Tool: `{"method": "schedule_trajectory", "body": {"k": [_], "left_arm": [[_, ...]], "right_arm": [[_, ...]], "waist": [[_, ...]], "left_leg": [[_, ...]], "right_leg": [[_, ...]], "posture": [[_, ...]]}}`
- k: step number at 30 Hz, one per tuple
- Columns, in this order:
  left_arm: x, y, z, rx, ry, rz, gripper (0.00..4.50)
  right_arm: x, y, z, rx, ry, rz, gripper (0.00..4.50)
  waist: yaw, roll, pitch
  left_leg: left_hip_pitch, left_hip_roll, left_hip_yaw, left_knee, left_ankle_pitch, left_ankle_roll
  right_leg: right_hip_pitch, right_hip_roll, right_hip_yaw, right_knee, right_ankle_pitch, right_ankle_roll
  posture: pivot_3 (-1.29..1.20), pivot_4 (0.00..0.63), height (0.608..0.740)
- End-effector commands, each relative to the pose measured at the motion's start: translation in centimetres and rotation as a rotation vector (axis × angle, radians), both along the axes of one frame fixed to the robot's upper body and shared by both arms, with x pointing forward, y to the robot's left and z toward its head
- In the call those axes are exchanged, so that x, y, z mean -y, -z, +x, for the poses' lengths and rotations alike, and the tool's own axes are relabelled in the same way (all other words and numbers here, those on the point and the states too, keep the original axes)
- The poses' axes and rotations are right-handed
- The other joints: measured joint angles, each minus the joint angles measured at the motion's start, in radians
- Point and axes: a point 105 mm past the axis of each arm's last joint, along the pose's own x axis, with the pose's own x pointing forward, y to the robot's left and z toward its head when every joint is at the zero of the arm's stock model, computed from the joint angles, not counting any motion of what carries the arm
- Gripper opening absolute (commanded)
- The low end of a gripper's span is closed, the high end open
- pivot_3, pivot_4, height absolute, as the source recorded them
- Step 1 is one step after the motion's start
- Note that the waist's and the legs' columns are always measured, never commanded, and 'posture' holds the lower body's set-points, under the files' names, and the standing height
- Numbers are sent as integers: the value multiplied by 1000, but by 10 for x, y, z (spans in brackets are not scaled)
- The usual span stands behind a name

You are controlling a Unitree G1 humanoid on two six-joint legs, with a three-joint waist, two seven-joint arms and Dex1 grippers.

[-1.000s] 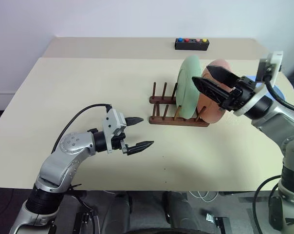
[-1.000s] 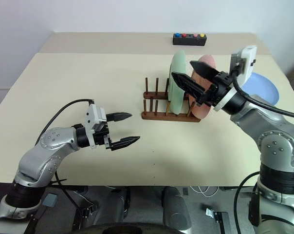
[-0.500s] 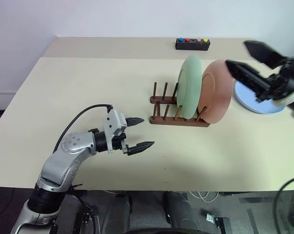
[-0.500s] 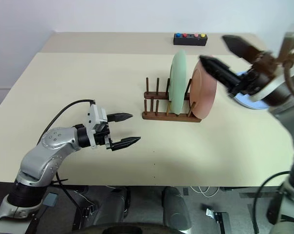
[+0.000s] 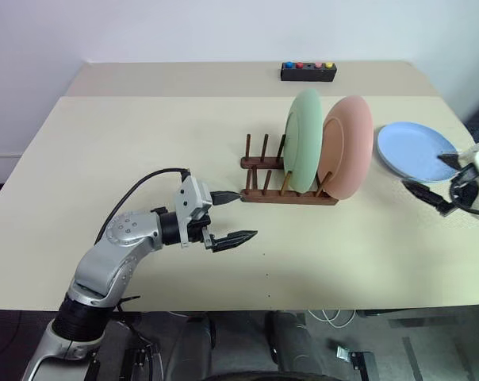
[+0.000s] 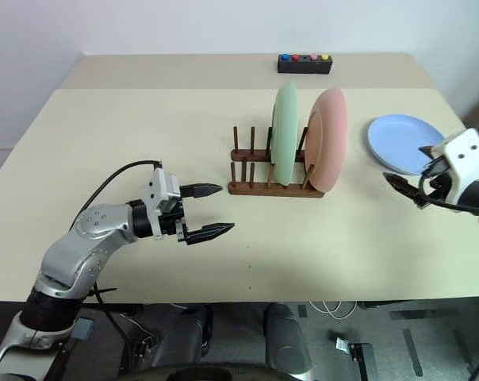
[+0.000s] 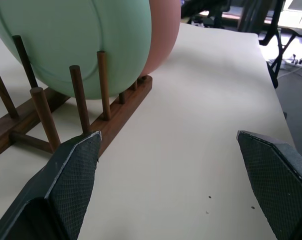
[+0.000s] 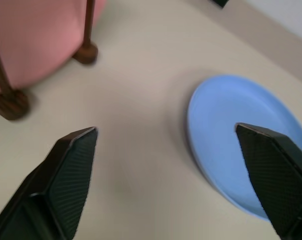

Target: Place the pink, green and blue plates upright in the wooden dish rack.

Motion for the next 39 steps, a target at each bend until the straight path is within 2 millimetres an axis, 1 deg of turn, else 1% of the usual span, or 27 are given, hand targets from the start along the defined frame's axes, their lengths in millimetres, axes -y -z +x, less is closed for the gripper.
{"method": "schedule_trajectory", "body": {"k": [1, 4, 9, 12, 15, 16, 17, 18, 20, 22, 24, 30, 35, 36, 38, 39], "left_arm": [[2, -9, -2, 46, 14, -15, 4500], [1, -9, -1, 48, 10, -14, 4500], [1, -9, -1, 50, 3, -14, 4500], [0, -9, -1, 54, -5, -10, 4500], [-1, -9, -1, 54, -11, -9, 4500], [-2, -9, -1, 55, -13, -8, 4500], [-2, -9, -1, 54, -15, -8, 4500], [-3, -9, -1, 53, -17, -7, 4500], [-3, -9, -2, 52, -18, -7, 4500], [-3, -9, -2, 52, -18, -6, 4500], [-3, -9, -1, 53, -18, -5, 4500], [-3, -9, -1, 54, -16, -2, 4500], [-4, -9, -1, 55, -18, 1, 4500], [-5, -8, -1, 54, -20, 2, 4500], [-5, -8, -1, 54, -23, 2, 4500], [-5, -7, -2, 52, -25, 2, 4500]], "right_arm": [[12, 10, 18, 31, 43, -119, 4470], [18, 23, 28, 4, 51, -208, 4470], [27, 40, 46, -33, 112, -168, 4470], [34, 48, 52, -56, 154, -207, 4470], [36, 50, 54, -62, 161, -206, 4470], [36, 51, 54, -64, 161, -205, 3909], [36, 52, 54, -66, 158, -214, 3582], [36, 52, 54, -65, 157, -219, 3102], [36, 52, 55, -56, 158, -216, 2106], [36, 52, 55, -50, 161, -210, 1019], [37, 53, 54, -47, 163, -210, 62], [38, 51, 54, -20, 171, -227, 62], [36, 40, 54, 47, 143, -308, 62], [34, 25, 56, 114, 143, -321, 62], [32, 8, 56, 194, 145, -330, 62], [29, -9, 56, 263, 150, -336, 62]], "waist": [[-4, 0, 0], [-4, 0, 0], [-16, 1, 0], [-17, 1, 1], [-16, 1, 1], [-16, 1, 1], [-16, 1, 1], [-16, 1, 1], [-16, 1, 1], [-16, 1, 1], [-17, 1, 0], [-17, 1, 0], [-17, 1, 0], [-17, 1, 0], [-17, 2, 1], [-17, 3, 1]], "left_leg": [[0, 0, 0, 0, 0, 0], [0, 0, 0, 0, 0, 0], [0, 0, 0, 0, 0, 0], [1, 0, 0, -1, 0, 0], [1, 0, 0, -1, 0, 0], [1, 0, 0, 0, 0, 0], [1, 0, 0, 0, 0, 0], [1, 0, 0, 0, 0, 0], [1, 0, 0, 0, 0, 0], [1, 0, 0, 0, 0, 0], [1, 0, 0, 0, 0, 0], [2, 0, -1, -1, 0, 0], [2, 0, -1, -1, 0, 0], [2, 0, -1, -1, 0, 0], [2, 0, 0, -1, 0, 0], [2, 0, 0, -1, 0, 0]], "right_leg": [[0, 0, 0, 0, 0, 0], [0, 0, 0, 0, 0, 0], [0, 0, 0, 0, 0, 1], [0, 0, 0, 1, 1, 2], [0, 0, 0, 1, 2, 3], [1, 0, 0, 1, 2, 3], [1, 0, 0, 1, 2, 3], [1, 0, 0, 1, 2, 3], [1, 0, 0, 1, 2, 4], [1, 0, 0, 1, 2, 4], [1, 0, 0, 1, 2, 4], [2, 0, 0, 1, 2, 4], [2, 0, 0, 1, 2, 4], [2, 0, 0, 1, 2, 4], [2, 0, 0, 1, 2, 4], [2, 0, 0, 1, 2, 4]], "posture": [[0, 150, 730], [0, 150, 730], [0, 150, 730], [0, 150, 730], [0, 150, 730], [0, 150, 730], [0, 150, 730], [0, 150, 730], [0, 150, 730], [0, 150, 730], [0, 150, 730], [0, 150, 730], [0, 150, 730], [0, 150, 730], [0, 150, 730], [0, 150, 730]]}}
